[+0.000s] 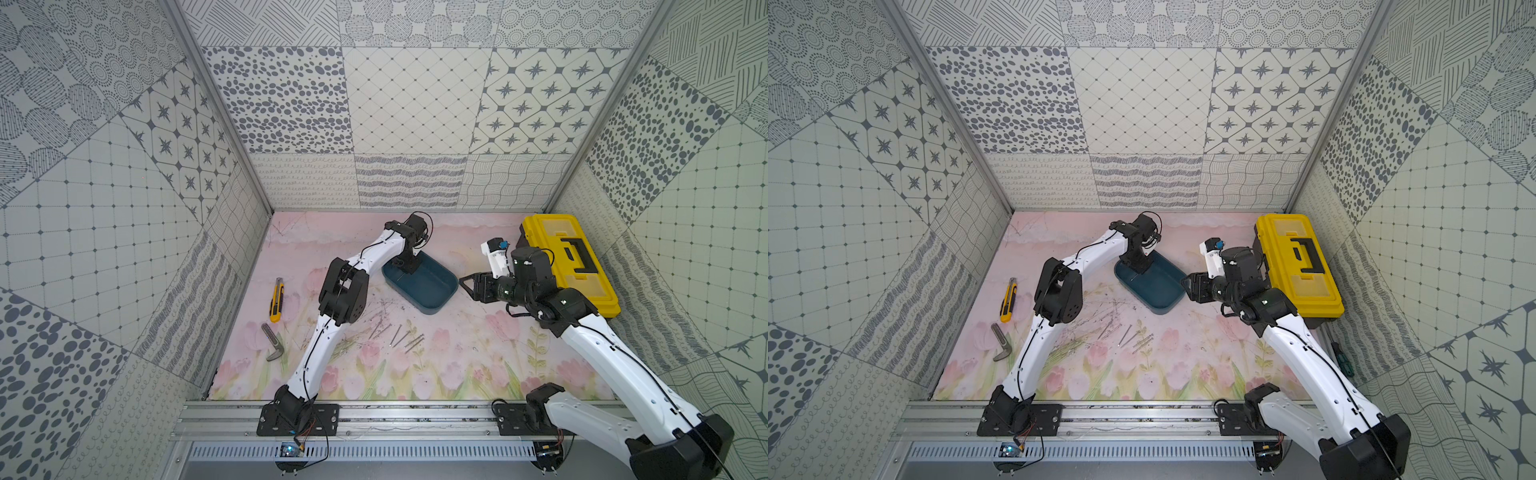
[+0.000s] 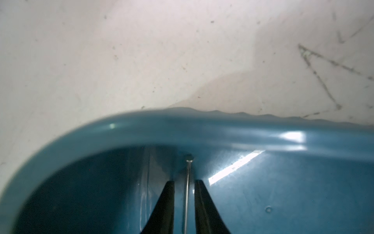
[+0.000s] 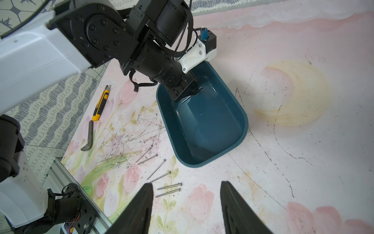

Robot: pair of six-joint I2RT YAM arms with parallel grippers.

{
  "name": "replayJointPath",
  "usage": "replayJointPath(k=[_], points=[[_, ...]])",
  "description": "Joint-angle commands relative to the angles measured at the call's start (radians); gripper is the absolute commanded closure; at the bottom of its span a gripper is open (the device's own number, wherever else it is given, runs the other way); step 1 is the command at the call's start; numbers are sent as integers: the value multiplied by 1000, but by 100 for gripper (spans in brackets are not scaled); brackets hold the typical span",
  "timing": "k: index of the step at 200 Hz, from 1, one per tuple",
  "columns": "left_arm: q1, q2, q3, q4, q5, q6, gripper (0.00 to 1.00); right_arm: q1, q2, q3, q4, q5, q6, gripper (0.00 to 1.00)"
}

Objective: Put the nails on the desktop into the storage box
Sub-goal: Place the nail in the storage box, then pick up the nail from the center of the board.

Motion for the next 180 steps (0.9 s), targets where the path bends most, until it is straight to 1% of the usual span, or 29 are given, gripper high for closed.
replayJointPath(k=[1,12,36,55,79,99,132,153,180], points=[[5,-50,2,16,2,-9,70,5,-31,-9,25,10,-20,41],[2,-64,4,16,-7,-9,67,4,-35,-11,25,10,-22,42],[-1,-91,12,-3,-15,-10,64,4,-46,-7,23,8,-22,41],[-5,-139,10,-21,-24,-19,63,5,-56,0,23,9,-26,42],[-17,-241,-21,-41,-40,-37,62,4,-66,18,22,6,-36,41],[-27,-359,-98,-49,-58,-59,62,5,-73,35,22,-2,-46,39],[-51,-572,-300,-65,-82,-121,62,4,-82,71,23,-24,-61,34],[-65,-713,-487,-43,-92,-183,62,5,-88,82,31,-36,-66,30],[-79,-876,-740,5,-73,-281,61,5,-95,78,55,-58,-67,25]])
